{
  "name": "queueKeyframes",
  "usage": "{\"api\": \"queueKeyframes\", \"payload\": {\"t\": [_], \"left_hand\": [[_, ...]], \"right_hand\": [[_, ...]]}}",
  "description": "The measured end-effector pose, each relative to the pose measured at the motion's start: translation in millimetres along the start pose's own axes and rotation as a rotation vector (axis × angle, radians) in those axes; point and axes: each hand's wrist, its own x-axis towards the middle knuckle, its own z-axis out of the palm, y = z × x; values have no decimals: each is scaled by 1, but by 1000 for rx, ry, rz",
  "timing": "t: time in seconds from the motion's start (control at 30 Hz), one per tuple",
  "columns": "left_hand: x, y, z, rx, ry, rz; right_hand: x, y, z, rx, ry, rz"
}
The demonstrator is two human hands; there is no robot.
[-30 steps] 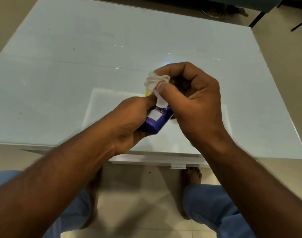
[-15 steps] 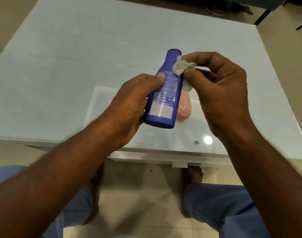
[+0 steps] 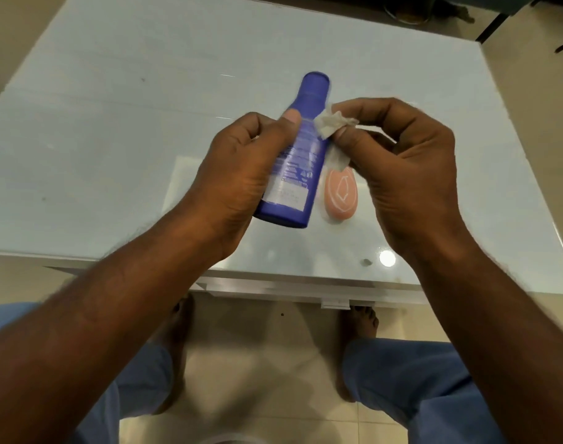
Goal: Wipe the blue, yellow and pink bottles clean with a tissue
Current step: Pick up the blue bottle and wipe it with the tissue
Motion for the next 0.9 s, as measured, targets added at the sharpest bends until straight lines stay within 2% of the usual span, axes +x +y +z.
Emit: {"api": "queueKeyframes", "payload": {"t": [0.17,0.33,0.4,0.43,0.57,0.67,0.77,0.9], "left_hand": [[6,3,-7,-205,219,-32],[5,3,-11,-254,283,-50],[3,5,-10,-280,241,-81],[2,6,-8,-297,197,-103],[-5,12,1,-271,-20,-200],[-10,11,3,-140,-160,-246],[-11,9,5,-87,-245,-264],[-6,5,3,-127,-142,-253]], "right_hand": [[-14,5,21,-135,-160,-87],[-19,7,23,-193,-299,-59],[-18,5,20,-227,-336,-84],[-16,3,19,-241,-302,-114],[-1,3,7,-278,65,-171],[9,6,-3,-300,205,-149],[8,7,-5,-353,164,-166],[1,5,2,-352,17,-225]]}}
